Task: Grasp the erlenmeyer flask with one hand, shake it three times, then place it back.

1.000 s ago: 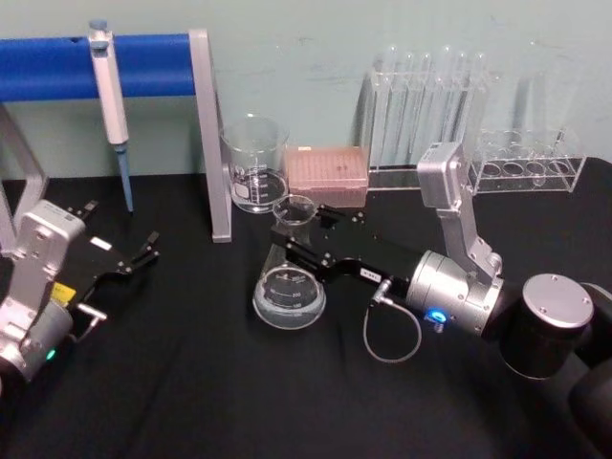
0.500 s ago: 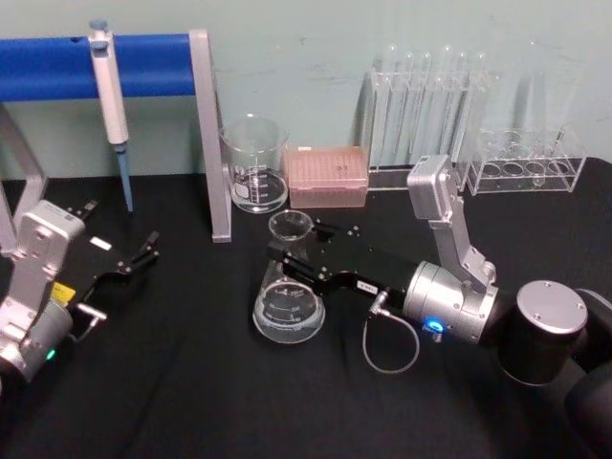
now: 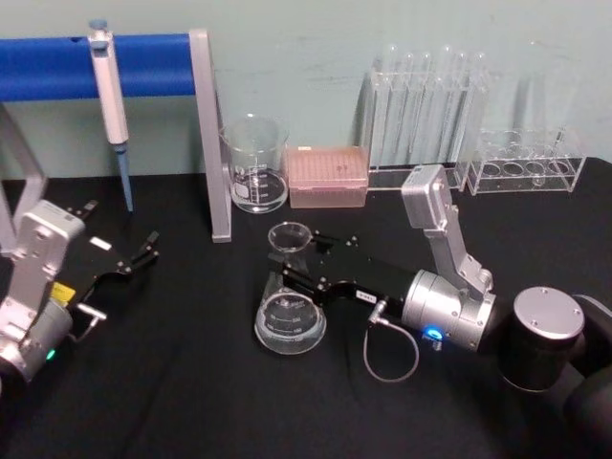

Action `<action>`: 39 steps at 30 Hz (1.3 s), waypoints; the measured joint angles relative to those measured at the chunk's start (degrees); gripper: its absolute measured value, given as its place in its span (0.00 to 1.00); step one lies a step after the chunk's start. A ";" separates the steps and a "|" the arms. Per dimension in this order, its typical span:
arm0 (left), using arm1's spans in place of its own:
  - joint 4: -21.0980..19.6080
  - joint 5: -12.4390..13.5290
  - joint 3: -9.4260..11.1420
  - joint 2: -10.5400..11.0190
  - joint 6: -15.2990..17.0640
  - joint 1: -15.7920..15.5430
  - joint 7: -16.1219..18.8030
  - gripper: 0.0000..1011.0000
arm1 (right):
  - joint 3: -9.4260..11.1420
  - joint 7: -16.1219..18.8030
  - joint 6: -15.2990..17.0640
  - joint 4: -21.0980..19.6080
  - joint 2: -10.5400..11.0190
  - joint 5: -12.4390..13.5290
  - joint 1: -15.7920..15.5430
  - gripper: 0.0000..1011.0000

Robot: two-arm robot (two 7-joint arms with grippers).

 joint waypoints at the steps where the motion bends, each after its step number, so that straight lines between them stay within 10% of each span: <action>1: 0.00 0.00 0.00 0.00 0.00 0.00 0.00 0.99 | -0.01 0.00 0.04 0.01 0.01 -0.01 -0.02 0.45; 39: 0.00 0.00 0.00 0.00 0.00 0.00 0.00 0.99 | -0.38 0.10 1.14 0.39 0.20 -0.27 -0.13 0.45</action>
